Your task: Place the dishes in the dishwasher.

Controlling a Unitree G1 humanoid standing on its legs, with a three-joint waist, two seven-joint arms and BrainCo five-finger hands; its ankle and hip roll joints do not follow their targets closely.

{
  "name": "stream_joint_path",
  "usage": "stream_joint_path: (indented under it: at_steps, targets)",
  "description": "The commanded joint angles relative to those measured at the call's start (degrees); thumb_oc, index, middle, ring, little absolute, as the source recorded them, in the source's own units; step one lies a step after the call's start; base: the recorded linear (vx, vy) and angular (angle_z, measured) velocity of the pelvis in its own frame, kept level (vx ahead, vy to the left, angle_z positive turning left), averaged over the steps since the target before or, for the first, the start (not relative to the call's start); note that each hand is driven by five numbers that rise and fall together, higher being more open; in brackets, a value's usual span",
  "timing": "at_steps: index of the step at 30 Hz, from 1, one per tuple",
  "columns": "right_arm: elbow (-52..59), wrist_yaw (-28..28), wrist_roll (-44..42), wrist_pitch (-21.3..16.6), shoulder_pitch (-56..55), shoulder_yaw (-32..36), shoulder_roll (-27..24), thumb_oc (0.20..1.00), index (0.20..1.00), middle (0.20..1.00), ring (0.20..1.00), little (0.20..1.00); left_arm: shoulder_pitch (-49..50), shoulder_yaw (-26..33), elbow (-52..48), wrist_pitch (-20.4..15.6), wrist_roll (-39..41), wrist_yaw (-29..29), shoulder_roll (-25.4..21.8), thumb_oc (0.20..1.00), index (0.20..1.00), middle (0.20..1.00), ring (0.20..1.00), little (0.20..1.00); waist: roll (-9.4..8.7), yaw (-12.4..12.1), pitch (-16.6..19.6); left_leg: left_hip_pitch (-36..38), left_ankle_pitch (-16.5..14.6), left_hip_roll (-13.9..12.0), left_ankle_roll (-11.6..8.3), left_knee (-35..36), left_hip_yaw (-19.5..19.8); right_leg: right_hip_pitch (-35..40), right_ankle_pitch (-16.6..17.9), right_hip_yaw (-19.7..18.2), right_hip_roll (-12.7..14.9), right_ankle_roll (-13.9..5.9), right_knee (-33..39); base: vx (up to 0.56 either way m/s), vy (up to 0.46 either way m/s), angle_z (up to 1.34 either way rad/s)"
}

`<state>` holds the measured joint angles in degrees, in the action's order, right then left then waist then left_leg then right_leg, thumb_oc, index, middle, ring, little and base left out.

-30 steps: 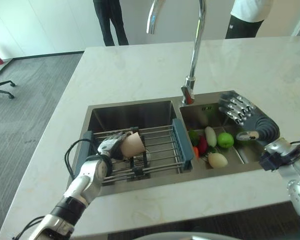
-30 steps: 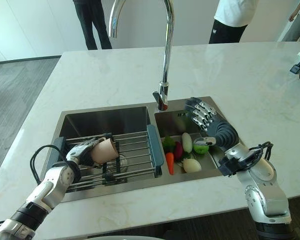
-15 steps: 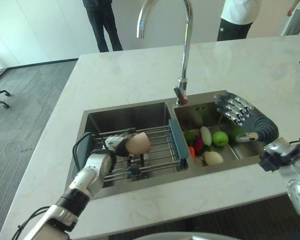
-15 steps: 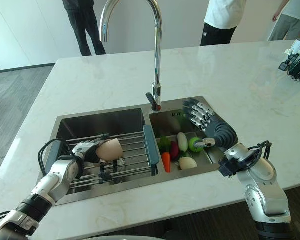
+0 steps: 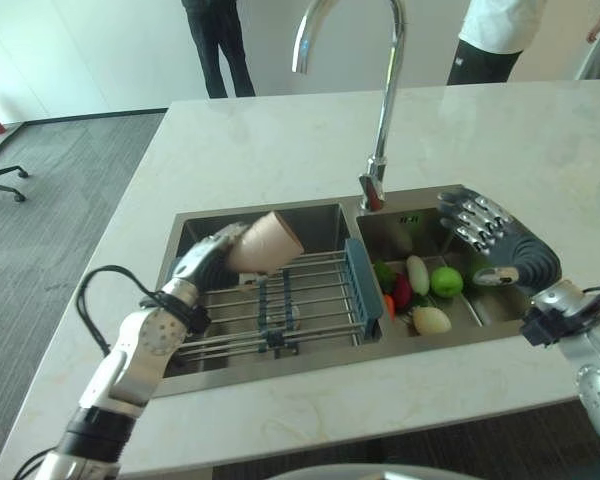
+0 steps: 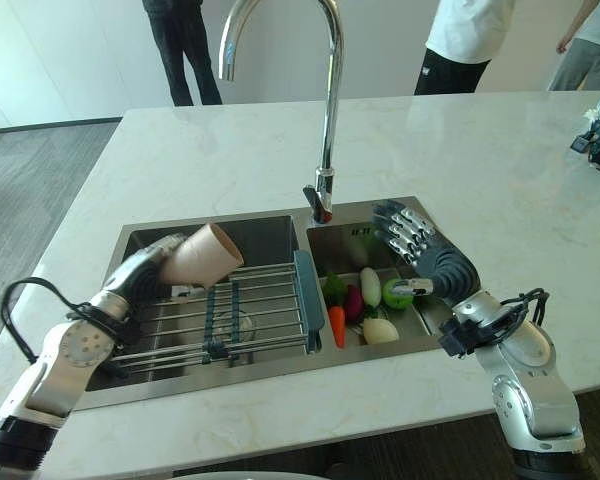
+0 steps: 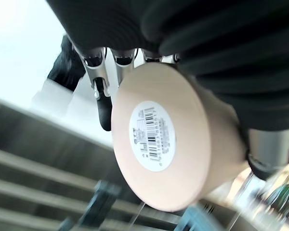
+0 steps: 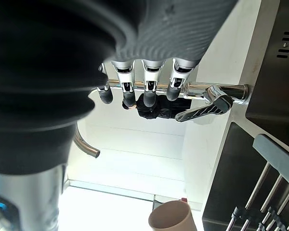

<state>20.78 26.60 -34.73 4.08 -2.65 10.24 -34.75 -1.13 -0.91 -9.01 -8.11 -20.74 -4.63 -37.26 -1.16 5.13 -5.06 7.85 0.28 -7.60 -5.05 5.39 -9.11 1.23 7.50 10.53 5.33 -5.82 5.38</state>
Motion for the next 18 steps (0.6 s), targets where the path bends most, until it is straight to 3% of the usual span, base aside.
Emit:
stream_joint_path:
  at_steps: [1, 5, 9, 13, 18]
  targets:
    - [2.96, -1.45, 0.32, -3.58, 3.70, 4.08, -0.65, 1.000, 1.000, 1.000, 1.000, 1.000, -3.01, 2.48, -3.67, -4.29, 6.77, 2.59, -1.94, 0.200, 0.200, 0.200, 0.200, 0.200, 1.65, -0.36, -0.55, -0.85, 1.08, -4.74, -2.85, -0.39, -4.36, 5.73, -8.21, 1.61, 1.76, -2.68, -0.38, -0.03, -0.032, 0.04]
    - [3.06, -2.16, 0.08, -4.14, 3.65, 4.25, -0.91, 1.000, 1.000, 1.000, 1.000, 1.000, -1.39, 5.01, -6.23, -6.29, 12.78, 4.45, -0.92, 0.200, 0.200, 0.200, 0.200, 0.200, 1.65, -0.88, -0.56, -1.03, 1.30, -5.00, -3.06, -0.39, -3.81, 5.86, -8.45, 1.71, 1.62, -2.43, -0.38, -0.03, -0.036, 0.08]
    - [3.55, -3.36, -1.03, -5.49, 2.66, 4.61, 0.20, 1.000, 1.000, 1.000, 1.000, 1.000, -0.14, 7.79, -8.51, -8.68, 25.36, 4.10, 1.14, 0.200, 0.200, 0.200, 0.200, 0.200, 1.53, -1.11, -0.31, -0.97, 1.60, -5.39, -3.29, -0.39, -3.84, 6.05, -8.64, 2.24, 1.44, -2.14, -0.38, -0.03, -0.065, 0.04]
    - [4.26, -3.53, -1.34, -6.75, 2.30, 4.86, 2.12, 1.000, 1.000, 1.000, 1.000, 1.000, 0.78, 9.40, -12.14, -11.37, 42.18, -0.12, 6.55, 0.200, 0.200, 0.200, 0.200, 0.200, 1.39, -1.76, -0.18, -1.00, 2.23, -6.14, -3.91, -0.39, -3.72, 5.82, -8.66, 2.39, 0.81, -1.59, -0.38, -0.05, -0.101, 0.05]
    - [5.99, -4.80, -1.29, -7.22, 2.64, 4.48, 2.71, 1.000, 1.000, 1.000, 1.000, 1.000, 1.51, 8.48, -15.31, -12.94, 50.91, -5.23, 10.75, 0.200, 0.200, 0.200, 0.200, 0.200, 1.37, -2.16, -0.67, -2.81, 4.13, -7.71, -4.97, -0.39, -4.07, 5.51, -8.59, 2.50, -0.17, -1.06, -0.38, -0.15, -0.112, 0.10]
